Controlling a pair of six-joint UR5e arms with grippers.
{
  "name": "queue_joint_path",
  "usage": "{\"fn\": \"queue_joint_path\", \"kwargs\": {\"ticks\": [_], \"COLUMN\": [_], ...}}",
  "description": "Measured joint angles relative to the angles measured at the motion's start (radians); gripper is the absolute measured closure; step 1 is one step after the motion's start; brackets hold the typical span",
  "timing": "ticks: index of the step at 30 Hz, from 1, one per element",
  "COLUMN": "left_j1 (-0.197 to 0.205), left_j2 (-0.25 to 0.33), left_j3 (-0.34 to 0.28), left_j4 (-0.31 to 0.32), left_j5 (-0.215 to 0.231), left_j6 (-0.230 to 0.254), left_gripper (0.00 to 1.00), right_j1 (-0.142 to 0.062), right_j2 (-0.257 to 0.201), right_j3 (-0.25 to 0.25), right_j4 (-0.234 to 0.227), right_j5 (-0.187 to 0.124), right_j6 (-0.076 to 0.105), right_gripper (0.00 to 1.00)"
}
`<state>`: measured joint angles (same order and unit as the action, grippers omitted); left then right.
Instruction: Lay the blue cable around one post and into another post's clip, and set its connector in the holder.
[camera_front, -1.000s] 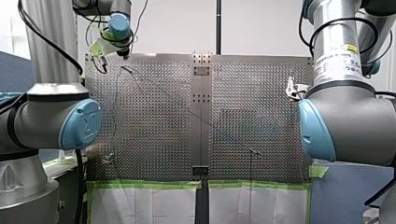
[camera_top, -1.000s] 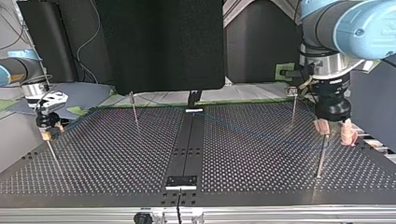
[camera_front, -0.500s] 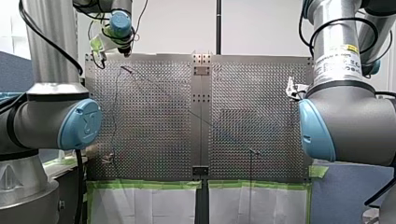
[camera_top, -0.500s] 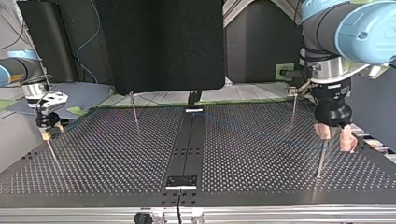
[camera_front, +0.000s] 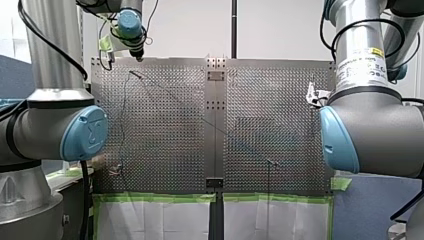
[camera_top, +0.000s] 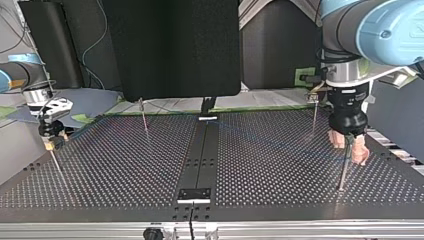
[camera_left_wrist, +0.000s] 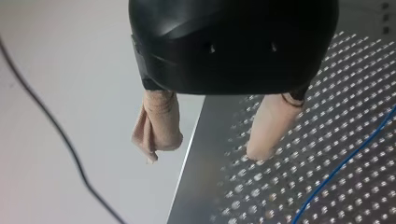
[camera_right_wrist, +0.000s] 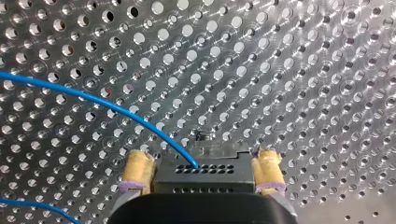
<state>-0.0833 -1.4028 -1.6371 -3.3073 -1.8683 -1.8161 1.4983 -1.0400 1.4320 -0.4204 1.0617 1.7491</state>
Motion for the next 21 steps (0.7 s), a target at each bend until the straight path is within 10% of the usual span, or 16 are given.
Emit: {"fn": "queue_joint_path", "kwargs": {"ticks": [9, 21], "left_j1": [-0.005, -0.004], "left_j2": [0.000, -0.001], "left_j3": [-0.005, -0.005], "left_j4": [-0.034, -0.035], "left_j5": [0.057, 0.007], "left_j6": [0.083, 0.202], "left_gripper": [0.00, 0.00], "right_j1": [0.000, 0.000], "right_j2": [0.000, 0.000], "right_j3": [0.000, 0.000], "right_j4": [0.000, 0.000], "right_j5": [0.000, 0.000], "right_j6": [0.000, 0.000], "right_gripper": [0.13, 0.13]}}
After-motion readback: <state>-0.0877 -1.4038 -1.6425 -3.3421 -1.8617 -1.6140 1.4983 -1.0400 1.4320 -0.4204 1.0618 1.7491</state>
